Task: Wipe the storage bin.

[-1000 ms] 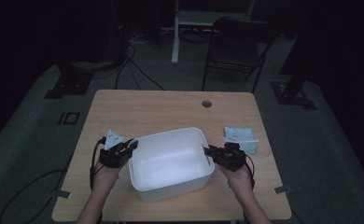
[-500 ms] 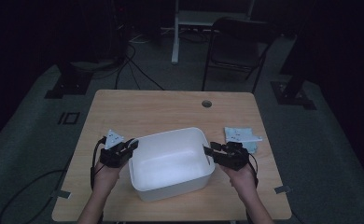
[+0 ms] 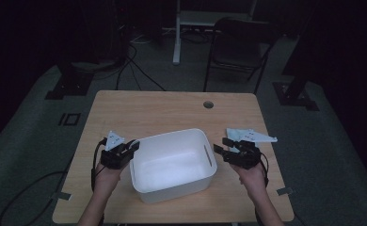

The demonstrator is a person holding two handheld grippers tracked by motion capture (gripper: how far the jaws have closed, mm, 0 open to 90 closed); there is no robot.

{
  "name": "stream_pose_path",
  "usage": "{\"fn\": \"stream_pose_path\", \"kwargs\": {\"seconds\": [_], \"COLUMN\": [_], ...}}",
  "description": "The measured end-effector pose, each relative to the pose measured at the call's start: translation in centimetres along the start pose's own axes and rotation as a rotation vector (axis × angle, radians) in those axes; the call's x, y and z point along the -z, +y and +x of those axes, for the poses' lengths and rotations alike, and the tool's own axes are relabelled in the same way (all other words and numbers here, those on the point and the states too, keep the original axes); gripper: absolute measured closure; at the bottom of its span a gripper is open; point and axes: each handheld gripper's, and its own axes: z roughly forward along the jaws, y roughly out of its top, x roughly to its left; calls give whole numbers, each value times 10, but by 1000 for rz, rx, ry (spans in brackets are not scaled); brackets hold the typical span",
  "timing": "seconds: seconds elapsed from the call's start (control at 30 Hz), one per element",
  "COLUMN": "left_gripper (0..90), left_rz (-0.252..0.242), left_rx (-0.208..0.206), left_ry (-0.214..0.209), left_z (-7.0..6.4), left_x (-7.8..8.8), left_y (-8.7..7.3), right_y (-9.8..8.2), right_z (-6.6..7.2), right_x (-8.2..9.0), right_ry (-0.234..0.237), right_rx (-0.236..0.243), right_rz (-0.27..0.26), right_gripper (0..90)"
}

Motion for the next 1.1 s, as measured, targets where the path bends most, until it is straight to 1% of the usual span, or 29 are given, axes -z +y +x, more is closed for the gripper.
{"fn": "stream_pose_path", "kwargs": {"seconds": [0.03,0.07,0.1,0.13,0.17,0.2,0.23,0.3,0.4,0.43,0.47,0.5,0.53,0.6,0.63,0.67,0.7,0.73,0.77,0.8,0.9,0.93,0.97,1.1], "left_gripper": [780,779,779,780,780,779,779,779,779,779,779,779,778,778,778,778,778,778,778,778,778,778,777,777], "left_rz": [-1,-1,-1,-2,-2,-2,0,-1,0,0,0,-1,-1,-3,-3,-2,-2,-2,-2,-2,-3,-3,-6,-5], "left_rx": [1,1,1,3,1,2,0,1,-1,-1,-2,0,0,2,2,2,2,1,1,1,2,2,8,6], "left_ry": [-1,-3,-3,-4,-3,-4,-3,-4,-4,-4,-6,-8,-8,-8,-8,-9,-9,-9,-8,-8,-9,-9,-12,-10], "left_z": [0,0,0,0,0,0,0,0,0,0,1,1,1,1,1,1,1,1,1,1,1,1,1,1], "left_x": [0,0,0,0,0,0,0,0,0,0,0,0,0,-1,-1,-1,-1,-1,-1,-1,-1,-1,-1,-1], "left_y": [0,0,0,0,0,0,0,0,0,0,0,0,0,0,0,0,0,0,0,0,0,0,0,0], "right_y": [0,0,0,0,0,-1,-1,-3,-7,-7,-11,-11,-15,-18,-18,-21,-22,-22,-24,-24,-26,-26,-28,-30], "right_z": [0,-7,-7,-15,-15,-19,-27,-37,-50,-50,-59,-59,-67,-75,-75,-83,-87,-87,-95,-95,-105,-105,-116,-129], "right_x": [0,3,3,6,6,7,9,10,9,9,6,6,2,-1,-1,-5,-8,-8,-12,-12,-20,-20,-30,-41], "right_ry": [0,-20,-20,-35,-35,-49,-84,-106,-152,-152,-175,-175,-192,-213,-213,-238,-244,-244,-262,-262,-282,-282,-313,-357], "right_rx": [0,-4,-4,-18,-18,-19,-26,-45,-56,-56,-62,-62,-69,-71,-71,-69,-71,-71,-79,-79,-83,-83,-114,-130], "right_rz": [0,-7,-7,-15,-15,-22,-31,-36,-32,-32,-16,-16,-6,-1,-1,3,6,6,10,10,20,20,42,58], "right_gripper": [459,440,440,432,432,424,415,410,408,408,406,406,400,394,394,393,392,392,391,391,389,389,392,382]}}
